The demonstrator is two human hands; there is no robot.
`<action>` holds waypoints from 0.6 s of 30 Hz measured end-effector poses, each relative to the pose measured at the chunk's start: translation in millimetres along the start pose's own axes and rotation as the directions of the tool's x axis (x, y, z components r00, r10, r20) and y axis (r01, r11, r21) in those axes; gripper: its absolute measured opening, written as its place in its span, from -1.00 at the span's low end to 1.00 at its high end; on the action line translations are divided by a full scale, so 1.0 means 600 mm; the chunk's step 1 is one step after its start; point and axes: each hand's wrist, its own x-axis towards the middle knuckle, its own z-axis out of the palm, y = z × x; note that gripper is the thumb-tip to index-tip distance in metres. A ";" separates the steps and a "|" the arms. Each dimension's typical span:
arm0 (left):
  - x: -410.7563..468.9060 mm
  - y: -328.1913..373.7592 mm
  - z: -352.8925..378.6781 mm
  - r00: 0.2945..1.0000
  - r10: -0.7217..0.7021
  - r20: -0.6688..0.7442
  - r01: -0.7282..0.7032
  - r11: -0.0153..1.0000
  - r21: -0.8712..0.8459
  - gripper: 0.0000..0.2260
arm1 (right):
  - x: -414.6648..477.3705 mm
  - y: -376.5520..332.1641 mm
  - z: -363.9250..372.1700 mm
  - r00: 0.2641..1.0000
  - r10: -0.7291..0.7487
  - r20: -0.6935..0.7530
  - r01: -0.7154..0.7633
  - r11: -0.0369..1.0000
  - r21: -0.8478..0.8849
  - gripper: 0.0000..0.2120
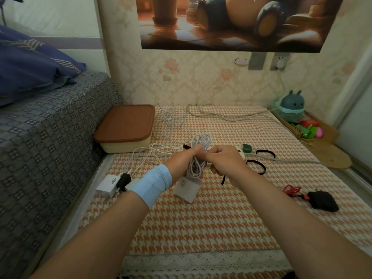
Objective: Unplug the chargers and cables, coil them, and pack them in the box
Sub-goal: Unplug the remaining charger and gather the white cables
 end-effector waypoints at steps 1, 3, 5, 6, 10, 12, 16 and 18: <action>0.004 -0.001 0.002 0.998 -0.019 -0.053 0.018 1.000 -0.019 -0.63 | 0.001 0.000 0.001 1.000 -0.011 0.001 0.011 1.000 0.007 -0.65; 0.008 -0.003 0.010 0.988 -0.016 -0.155 0.019 1.000 0.016 -0.58 | 0.003 0.000 0.003 0.999 -0.034 -0.009 0.034 0.999 0.000 -0.68; 0.002 0.000 0.017 0.976 0.034 -0.216 -0.018 0.997 0.072 -0.53 | 0.004 0.002 0.005 0.998 -0.048 -0.029 0.048 0.999 -0.008 -0.70; 0.000 0.001 0.021 0.973 0.050 -0.225 -0.030 0.995 0.094 -0.52 | 0.005 0.003 0.006 0.998 -0.054 -0.043 0.054 0.998 -0.012 -0.71; 0.001 -0.010 0.020 0.944 0.173 -0.281 -0.144 0.982 0.121 -0.64 | 0.003 0.004 0.007 0.990 -0.090 -0.105 0.088 0.996 -0.028 -0.70; 0.001 -0.011 0.019 0.923 0.236 -0.303 -0.217 0.972 0.095 -0.68 | 0.003 0.006 0.009 0.986 -0.093 -0.140 0.092 0.996 -0.008 -0.68; -0.001 -0.008 0.020 0.894 0.243 -0.376 -0.232 0.970 0.075 -0.65 | 0.000 0.002 0.016 0.989 -0.024 -0.147 0.041 0.993 0.110 -0.64; 0.001 -0.005 0.018 0.891 0.228 -0.393 -0.198 0.973 0.117 -0.61 | -0.003 -0.001 0.013 0.994 -0.004 -0.109 0.020 0.989 0.144 -0.67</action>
